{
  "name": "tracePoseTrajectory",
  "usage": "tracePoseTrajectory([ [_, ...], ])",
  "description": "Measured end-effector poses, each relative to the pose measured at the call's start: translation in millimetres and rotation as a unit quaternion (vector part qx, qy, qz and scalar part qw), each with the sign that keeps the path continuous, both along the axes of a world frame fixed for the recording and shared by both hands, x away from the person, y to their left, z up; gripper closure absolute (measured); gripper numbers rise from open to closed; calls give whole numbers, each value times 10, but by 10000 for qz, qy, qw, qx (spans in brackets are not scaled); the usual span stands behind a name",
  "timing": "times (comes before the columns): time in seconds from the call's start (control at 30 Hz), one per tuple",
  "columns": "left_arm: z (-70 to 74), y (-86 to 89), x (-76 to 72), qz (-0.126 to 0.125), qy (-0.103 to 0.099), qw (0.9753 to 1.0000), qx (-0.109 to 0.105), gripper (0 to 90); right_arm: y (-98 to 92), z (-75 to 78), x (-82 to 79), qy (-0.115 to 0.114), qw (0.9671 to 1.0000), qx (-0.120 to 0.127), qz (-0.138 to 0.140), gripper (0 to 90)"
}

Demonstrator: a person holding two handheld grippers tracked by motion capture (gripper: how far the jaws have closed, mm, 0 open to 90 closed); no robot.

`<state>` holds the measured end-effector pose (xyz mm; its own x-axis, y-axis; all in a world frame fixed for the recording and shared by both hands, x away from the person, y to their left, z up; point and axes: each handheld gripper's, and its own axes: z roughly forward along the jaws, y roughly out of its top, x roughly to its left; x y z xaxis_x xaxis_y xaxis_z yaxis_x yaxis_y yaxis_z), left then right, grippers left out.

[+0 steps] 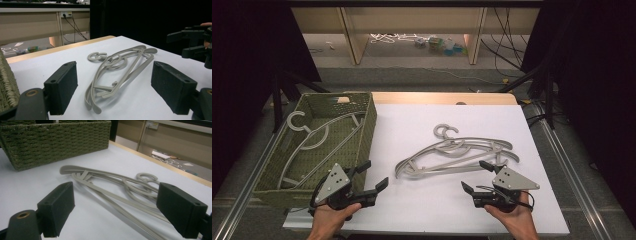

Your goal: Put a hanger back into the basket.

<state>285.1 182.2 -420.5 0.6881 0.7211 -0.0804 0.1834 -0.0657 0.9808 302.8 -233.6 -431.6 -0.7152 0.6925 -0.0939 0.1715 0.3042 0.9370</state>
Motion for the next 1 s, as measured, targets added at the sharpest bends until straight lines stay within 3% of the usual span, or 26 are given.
tracePoseTrajectory([
  [0.07,-7,-5,-8,-71,-32,9999,80,206,-1,1,20,-41,10000,-34,-36,158],
  [0.23,-29,1,-28,-111,-15,9999,2,197,-19,13,96,-103,9999,-70,-75,158],
  [0.53,-33,1,-38,-119,-61,9999,-7,180,-160,99,451,-178,9975,-628,-271,165],
  [0.63,-29,-8,-47,-110,-82,9999,-2,180,-198,123,614,26,9968,-753,-257,173],
  [0.77,-37,-17,-45,-143,-100,9998,47,180,-224,110,852,203,9930,-1128,-279,190],
  [0.87,-38,-18,-48,-149,-115,9998,50,180,-238,121,1007,297,9917,-1215,-304,204],
  [0.93,-39,-19,-46,-147,-118,9998,48,179,-235,143,1135,570,9901,-1269,-164,214],
  [1.0,-42,-18,-47,-147,-111,9998,45,180,-218,145,1251,553,9883,-1418,-116,248],
])
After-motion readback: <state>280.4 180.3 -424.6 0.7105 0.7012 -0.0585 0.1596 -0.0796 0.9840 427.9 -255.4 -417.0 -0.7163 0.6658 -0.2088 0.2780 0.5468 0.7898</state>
